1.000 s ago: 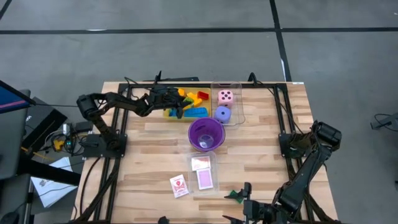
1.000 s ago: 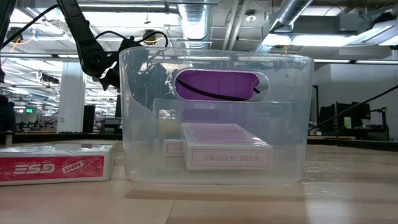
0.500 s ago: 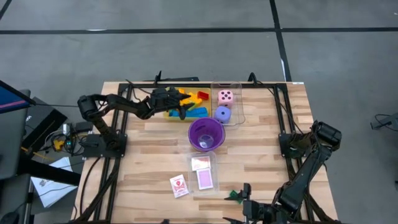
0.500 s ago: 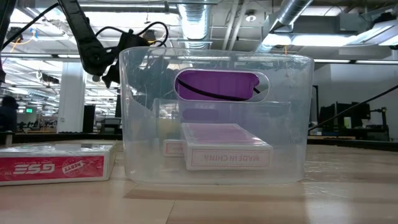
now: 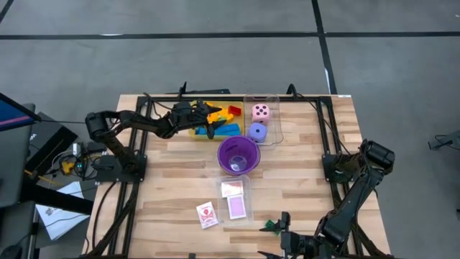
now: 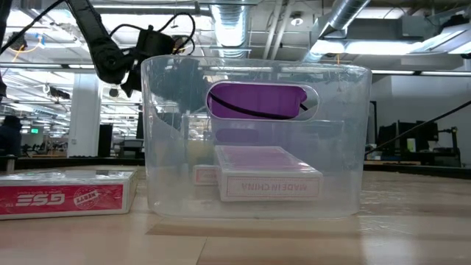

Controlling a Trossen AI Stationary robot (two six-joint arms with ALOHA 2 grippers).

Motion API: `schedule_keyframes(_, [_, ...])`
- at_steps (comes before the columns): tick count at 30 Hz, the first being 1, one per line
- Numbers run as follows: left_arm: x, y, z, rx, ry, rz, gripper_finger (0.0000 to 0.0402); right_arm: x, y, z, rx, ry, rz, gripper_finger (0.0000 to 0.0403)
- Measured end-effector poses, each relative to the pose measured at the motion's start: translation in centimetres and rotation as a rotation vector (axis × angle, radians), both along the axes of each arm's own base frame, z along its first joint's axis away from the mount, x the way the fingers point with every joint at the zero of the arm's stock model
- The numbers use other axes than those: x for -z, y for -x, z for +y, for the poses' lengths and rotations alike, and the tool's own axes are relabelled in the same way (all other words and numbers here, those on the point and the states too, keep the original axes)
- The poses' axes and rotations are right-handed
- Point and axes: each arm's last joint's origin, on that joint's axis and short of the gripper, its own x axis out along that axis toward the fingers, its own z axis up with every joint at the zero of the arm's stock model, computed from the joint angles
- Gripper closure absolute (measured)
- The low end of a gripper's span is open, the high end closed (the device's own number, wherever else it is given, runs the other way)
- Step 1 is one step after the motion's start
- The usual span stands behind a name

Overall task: Pick & Place Toys
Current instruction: Put the green game piece into the yellow bin

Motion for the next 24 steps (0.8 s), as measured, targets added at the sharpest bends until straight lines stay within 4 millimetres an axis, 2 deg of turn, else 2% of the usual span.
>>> schedule_keyframes(4, [-1.7, 0.2, -1.1, 0.029, -0.015, -0.030, 0.0117, 0.0, 0.0, 0.0, 0.000, 0.001, 0.001, 0.0101])
schedule_keyframes(9, [-4.5, 0.4, -3.6, 0.103, -0.052, -0.096, 0.0117, 0.6, 0.0, -0.6, 0.052, -0.033, 0.042, 0.0101])
schedule_keyframes(17, [-8.9, 1.8, -8.5, 0.263, -0.181, -0.193, 0.0117, 2.7, 0.4, -3.1, 0.202, -0.131, 0.262, 0.0101])
schedule_keyframes(24, [-10.9, 2.8, -11.2, 0.349, -0.202, -0.278, 0.0117, 3.3, 0.6, -4.2, 0.303, -0.221, 0.364, 0.0101])
